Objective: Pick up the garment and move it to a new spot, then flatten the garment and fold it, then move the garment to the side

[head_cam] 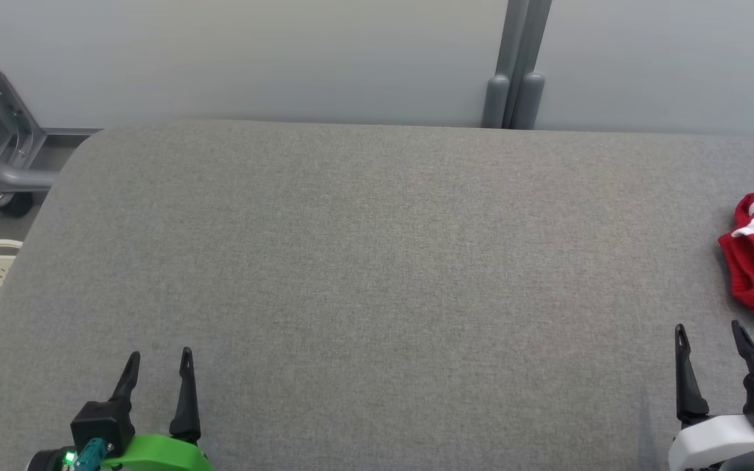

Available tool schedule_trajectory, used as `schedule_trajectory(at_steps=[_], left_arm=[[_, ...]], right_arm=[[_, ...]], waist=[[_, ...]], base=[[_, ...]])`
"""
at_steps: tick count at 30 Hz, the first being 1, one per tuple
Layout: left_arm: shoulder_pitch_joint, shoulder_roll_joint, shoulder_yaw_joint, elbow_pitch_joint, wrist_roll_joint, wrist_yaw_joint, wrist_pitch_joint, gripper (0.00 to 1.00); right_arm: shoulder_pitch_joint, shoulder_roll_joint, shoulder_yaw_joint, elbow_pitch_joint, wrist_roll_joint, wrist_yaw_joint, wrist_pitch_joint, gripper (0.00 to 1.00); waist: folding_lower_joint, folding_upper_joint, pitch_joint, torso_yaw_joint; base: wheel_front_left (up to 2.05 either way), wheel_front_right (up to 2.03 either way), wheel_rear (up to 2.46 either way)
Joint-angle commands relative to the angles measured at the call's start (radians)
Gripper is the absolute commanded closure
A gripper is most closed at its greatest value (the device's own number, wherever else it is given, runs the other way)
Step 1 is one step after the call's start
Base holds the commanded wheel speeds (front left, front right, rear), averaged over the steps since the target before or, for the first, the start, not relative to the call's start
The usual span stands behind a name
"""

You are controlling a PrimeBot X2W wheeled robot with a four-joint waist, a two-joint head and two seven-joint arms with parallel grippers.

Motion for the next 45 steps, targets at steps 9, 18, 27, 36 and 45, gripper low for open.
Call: schedule_trajectory(at_steps=[9, 18, 27, 36, 45], left_arm=[[0.003, -0.031, 0.044, -0.003, 0.054, -0.035, -0.003, 0.0], [0.005, -0.049, 0.078, -0.009, 0.088, -0.057, -0.003, 0.0], [0.001, -0.061, 0.101, -0.009, 0.113, -0.073, -0.003, 0.0], [0.006, -0.072, 0.096, 0.026, 0.11, -0.08, 0.009, 1.0], [-0.009, -0.078, 0.12, 0.017, -0.074, -0.087, 0.061, 1.0]], right_arm=[[-0.002, 0.003, -0.017, 0.037, 0.032, -0.001, -0.002, 0.0], [-0.003, 0.003, -0.011, 0.035, 0.044, -0.001, -0.003, 0.0], [-0.004, 0.002, -0.025, 0.033, 0.049, -0.002, -0.002, 0.0], [0.007, 0.02, 0.019, 0.056, 0.071, 0.0, 0.007, 1.0], [-0.022, 0.019, 0.024, 0.073, 0.283, 0.0, 0.065, 1.0]], waist=[[0.0001, 0.0, -0.011, 0.003], [0.0001, 0.0, -0.007, 0.002], [0.0001, 0.0, -0.001, -0.072], [0.0001, 0.0, -0.003, -0.056], [0.0001, 0.0, -0.004, -0.063]], base=[[0.0, 0.0, 0.0], [0.0, 0.0, 0.0], [0.0, 0.0, 0.0], [0.0, 0.0, 0.0], [0.0, 0.0, 0.0]])
